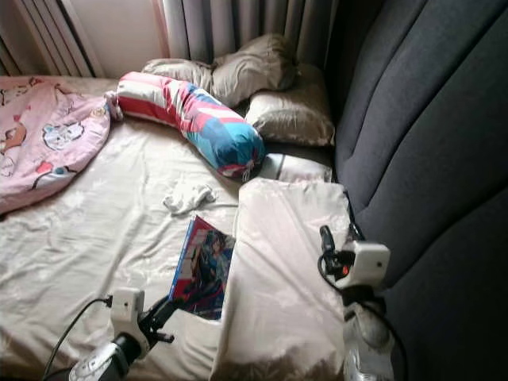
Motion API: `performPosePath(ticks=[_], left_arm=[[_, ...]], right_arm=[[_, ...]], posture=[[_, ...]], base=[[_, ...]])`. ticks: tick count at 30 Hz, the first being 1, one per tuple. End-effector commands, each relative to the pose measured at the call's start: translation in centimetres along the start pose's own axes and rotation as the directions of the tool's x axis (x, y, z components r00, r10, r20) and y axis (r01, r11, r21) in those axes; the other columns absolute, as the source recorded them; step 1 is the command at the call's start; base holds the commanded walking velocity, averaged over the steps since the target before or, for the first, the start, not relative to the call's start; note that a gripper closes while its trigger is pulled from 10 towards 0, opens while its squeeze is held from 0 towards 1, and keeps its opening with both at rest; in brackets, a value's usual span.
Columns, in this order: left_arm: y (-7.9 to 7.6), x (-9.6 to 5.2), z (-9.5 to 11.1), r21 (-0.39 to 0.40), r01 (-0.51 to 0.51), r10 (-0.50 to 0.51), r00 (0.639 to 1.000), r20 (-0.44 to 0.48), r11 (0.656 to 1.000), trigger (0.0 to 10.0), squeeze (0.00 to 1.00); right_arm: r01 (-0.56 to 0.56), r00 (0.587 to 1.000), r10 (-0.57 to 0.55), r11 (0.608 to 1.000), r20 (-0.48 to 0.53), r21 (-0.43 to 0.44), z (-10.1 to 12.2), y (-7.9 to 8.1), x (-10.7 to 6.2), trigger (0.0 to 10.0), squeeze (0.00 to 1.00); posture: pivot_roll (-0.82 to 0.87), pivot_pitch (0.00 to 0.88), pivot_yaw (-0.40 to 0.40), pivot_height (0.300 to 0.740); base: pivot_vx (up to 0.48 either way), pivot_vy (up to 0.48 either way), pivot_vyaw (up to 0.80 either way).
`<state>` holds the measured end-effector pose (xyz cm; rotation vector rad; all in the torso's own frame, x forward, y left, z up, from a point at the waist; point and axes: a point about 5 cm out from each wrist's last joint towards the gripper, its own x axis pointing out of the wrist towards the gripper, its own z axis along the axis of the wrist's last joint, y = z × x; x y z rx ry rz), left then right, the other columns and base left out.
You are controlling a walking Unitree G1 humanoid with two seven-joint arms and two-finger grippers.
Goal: Clean up the room
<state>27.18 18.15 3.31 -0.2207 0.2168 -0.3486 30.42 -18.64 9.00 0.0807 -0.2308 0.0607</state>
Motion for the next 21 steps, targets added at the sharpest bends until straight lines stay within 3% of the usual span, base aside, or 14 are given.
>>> performPosePath(ticks=[1, 7, 21], left_arm=[[0.3, -0.5, 0.6, 0.021, -0.004, 0.003, 1.000, 0.025, 1.000, 10.0, 0.00], [0.3, -1.0, 0.9, 0.019, -0.013, 0.013, 1.000, 0.019, 1.000, 10.0, 0.00], [0.7, -1.3, 1.4, 0.010, -0.045, 0.045, 0.999, 0.023, 0.999, 10.0, 0.00]], right_arm=[[0.008, 0.999, -0.008, 1.000, -0.038, 0.000, -0.7, -0.2, -1.6, 10.0, 0.00], [0.027, 0.996, -0.028, 1.000, -0.082, -0.006, -1.0, -0.4, -3.0, 10.0, 0.00], [0.031, 0.992, -0.033, 0.999, -0.119, -0.017, -0.2, 0.1, -2.6, 10.0, 0.00]], posture=[[-0.06, 0.206, -0.048, 0.740], [-0.07, 0.241, -0.046, 0.740], [-0.08, 0.283, -0.049, 0.736]], base=[[0.000, 0.000, 0.00], [0.000, 0.000, 0.00], [0.000, 0.000, 0.00]])
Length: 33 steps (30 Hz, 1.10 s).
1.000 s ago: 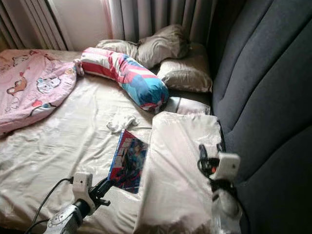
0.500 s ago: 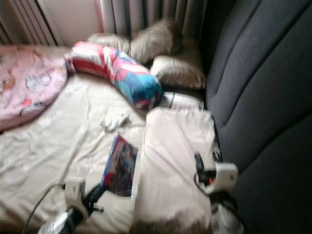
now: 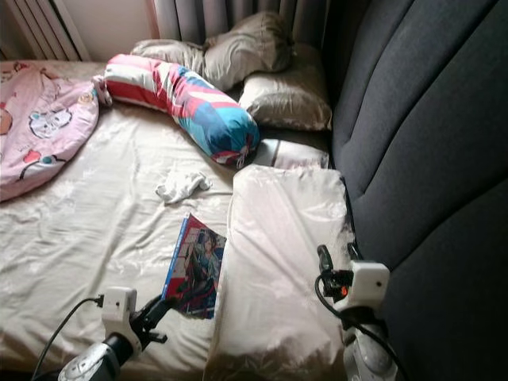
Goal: Clean up the room
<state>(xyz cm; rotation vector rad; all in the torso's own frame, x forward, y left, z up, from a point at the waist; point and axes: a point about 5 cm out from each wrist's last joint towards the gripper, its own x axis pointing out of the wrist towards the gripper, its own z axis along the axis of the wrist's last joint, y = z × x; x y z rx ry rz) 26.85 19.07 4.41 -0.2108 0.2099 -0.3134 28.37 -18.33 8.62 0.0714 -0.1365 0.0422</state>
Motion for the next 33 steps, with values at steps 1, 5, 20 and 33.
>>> performPosePath(ticks=[1, 5, 20, 33], left_arm=[[0.3, -0.5, 0.2, 0.002, -0.012, 0.012, 1.000, 0.014, 1.000, 10.0, 0.00], [0.6, -0.6, 0.4, 0.001, -0.022, 0.022, 1.000, 0.016, 1.000, 10.0, 0.00], [0.9, 0.0, 0.8, 0.017, -0.051, 0.051, 0.999, 0.016, 0.999, 10.0, 0.00], [1.2, 0.8, 1.1, 0.047, -0.094, 0.094, 0.996, 0.008, 0.994, 10.0, 0.00]], right_arm=[[0.010, 1.000, -0.011, 1.000, -0.030, -0.008, -0.3, -0.3, -0.5, 10.0, 0.00], [0.007, 0.999, -0.007, 1.000, -0.039, -0.008, -0.3, -0.2, -0.5, 10.0, 0.00], [0.006, 0.998, -0.006, 1.000, -0.066, -0.003, -0.1, 0.1, -0.4, 10.0, 0.00], [0.001, 0.999, -0.001, 1.000, -0.037, -0.007, 0.4, 0.2, -0.5, 10.0, 0.00]], posture=[[-0.08, 0.284, -0.049, 0.727], [-0.07, 0.286, -0.052, 0.697], [-0.08, 0.290, -0.055, 0.664], [-0.09, 0.274, -0.051, 0.635]], base=[[0.000, 0.000, 0.00], [0.000, 0.000, 0.00], [0.000, 0.000, 0.00], [0.000, 0.000, 0.00]])
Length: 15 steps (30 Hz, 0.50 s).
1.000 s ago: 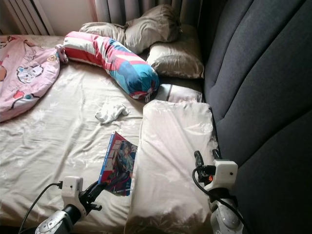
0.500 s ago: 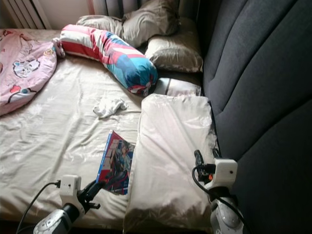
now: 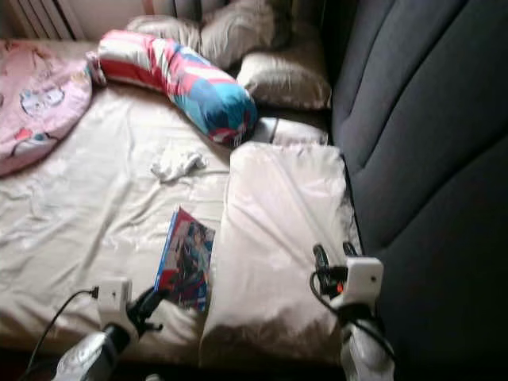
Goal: Clean up the room
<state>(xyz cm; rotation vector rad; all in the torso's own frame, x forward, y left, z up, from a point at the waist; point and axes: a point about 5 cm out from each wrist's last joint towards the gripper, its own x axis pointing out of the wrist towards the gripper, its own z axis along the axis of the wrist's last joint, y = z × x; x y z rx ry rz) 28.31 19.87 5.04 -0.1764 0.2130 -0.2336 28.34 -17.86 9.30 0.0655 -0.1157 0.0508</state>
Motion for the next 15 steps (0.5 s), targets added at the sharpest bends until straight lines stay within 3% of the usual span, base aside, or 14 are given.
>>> performPosePath(ticks=[1, 15], left_arm=[[0.3, 0.0, 0.1, 0.023, -0.011, 0.011, 1.000, 0.006, 1.000, 10.0, 0.00], [0.5, 1.6, 0.5, 0.108, -0.064, 0.068, 0.997, -0.033, 0.992, 10.0, 0.00]], right_arm=[[0.008, 1.000, -0.008, 1.000, -0.017, -0.001, -0.3, -0.3, -0.5, 10.0, 0.00], [-0.014, 1.000, 0.014, 1.000, -0.024, 0.007, -0.5, 0.3, -0.4, 10.0, 0.00]], posture=[[-0.09, 0.272, -0.050, 0.635], [-0.09, 0.274, -0.055, 0.635]], base=[[0.000, 0.000, 0.00], [0.000, 0.000, 0.00]])
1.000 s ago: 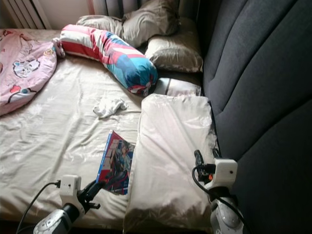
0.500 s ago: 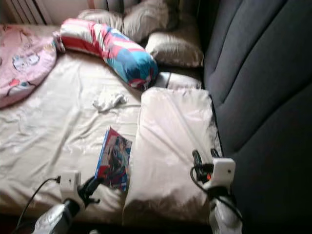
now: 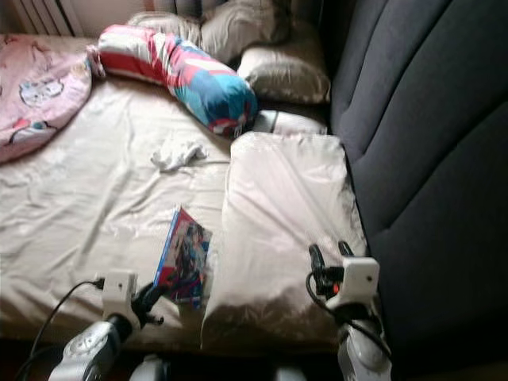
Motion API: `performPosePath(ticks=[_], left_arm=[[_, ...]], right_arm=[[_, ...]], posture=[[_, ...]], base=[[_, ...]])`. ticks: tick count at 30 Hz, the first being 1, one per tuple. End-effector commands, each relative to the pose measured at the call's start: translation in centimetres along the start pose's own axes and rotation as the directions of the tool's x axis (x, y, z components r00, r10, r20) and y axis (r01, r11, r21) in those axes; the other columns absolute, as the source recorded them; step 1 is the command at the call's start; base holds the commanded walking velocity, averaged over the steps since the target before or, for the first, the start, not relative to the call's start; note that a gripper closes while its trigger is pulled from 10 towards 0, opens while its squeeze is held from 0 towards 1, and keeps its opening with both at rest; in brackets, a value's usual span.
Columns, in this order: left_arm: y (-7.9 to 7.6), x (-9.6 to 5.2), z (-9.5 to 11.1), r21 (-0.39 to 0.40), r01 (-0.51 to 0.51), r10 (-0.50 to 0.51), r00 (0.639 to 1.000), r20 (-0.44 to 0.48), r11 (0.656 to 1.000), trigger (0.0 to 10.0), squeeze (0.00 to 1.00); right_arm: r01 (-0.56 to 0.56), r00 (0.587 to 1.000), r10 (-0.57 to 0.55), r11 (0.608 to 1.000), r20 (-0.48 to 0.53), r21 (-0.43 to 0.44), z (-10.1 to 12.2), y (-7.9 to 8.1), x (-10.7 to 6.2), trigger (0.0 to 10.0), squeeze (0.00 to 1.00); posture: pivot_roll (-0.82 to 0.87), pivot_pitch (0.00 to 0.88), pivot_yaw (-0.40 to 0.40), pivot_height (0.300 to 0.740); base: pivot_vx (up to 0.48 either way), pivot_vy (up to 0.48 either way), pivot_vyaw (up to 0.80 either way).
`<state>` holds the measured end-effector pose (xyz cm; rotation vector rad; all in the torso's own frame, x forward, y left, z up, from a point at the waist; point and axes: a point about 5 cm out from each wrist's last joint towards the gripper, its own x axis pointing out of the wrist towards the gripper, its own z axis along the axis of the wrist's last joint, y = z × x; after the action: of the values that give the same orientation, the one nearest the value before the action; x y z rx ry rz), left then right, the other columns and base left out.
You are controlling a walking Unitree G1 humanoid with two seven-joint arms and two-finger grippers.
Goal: Clean up the room
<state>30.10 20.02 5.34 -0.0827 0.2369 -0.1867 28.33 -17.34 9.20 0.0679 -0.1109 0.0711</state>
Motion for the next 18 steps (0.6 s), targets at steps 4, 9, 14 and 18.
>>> performPosePath(ticks=[4, 9, 14, 18], left_arm=[[0.1, 0.4, -0.2, 0.046, -0.031, 0.032, 0.999, -0.019, 0.998, 10.0, 0.00], [0.2, 0.9, -0.2, 0.075, -0.062, 0.065, 0.997, -0.035, 0.995, 10.0, 0.00], [0.4, 1.2, -0.4, 0.099, -0.104, 0.110, 0.992, -0.061, 0.990, 10.0, 0.00], [0.5, 1.2, -0.5, 0.098, -0.113, 0.120, 0.991, -0.064, 0.989, 10.0, 0.00]], right_arm=[[0.003, 1.000, -0.003, 1.000, -0.020, 0.002, -0.3, -0.2, -0.4, 10.0, 0.00], [0.004, 1.000, -0.004, 1.000, -0.022, 0.002, -0.3, -0.3, -0.4, 10.0, 0.00], [0.007, 1.000, -0.007, 1.000, -0.024, 0.000, -0.3, -0.6, -0.4, 10.0, 0.00], [0.008, 1.000, -0.008, 1.000, -0.025, -0.002, -0.3, -0.6, -0.4, 10.0, 0.00]], posture=[[-0.09, 0.280, -0.058, 0.635], [-0.10, 0.287, -0.060, 0.635], [-0.10, 0.293, -0.062, 0.635], [-0.10, 0.297, -0.064, 0.635]], base=[[0.000, 0.000, 0.00], [0.000, 0.000, 0.00], [0.000, 0.000, 0.00], [0.000, 0.000, 0.00]])
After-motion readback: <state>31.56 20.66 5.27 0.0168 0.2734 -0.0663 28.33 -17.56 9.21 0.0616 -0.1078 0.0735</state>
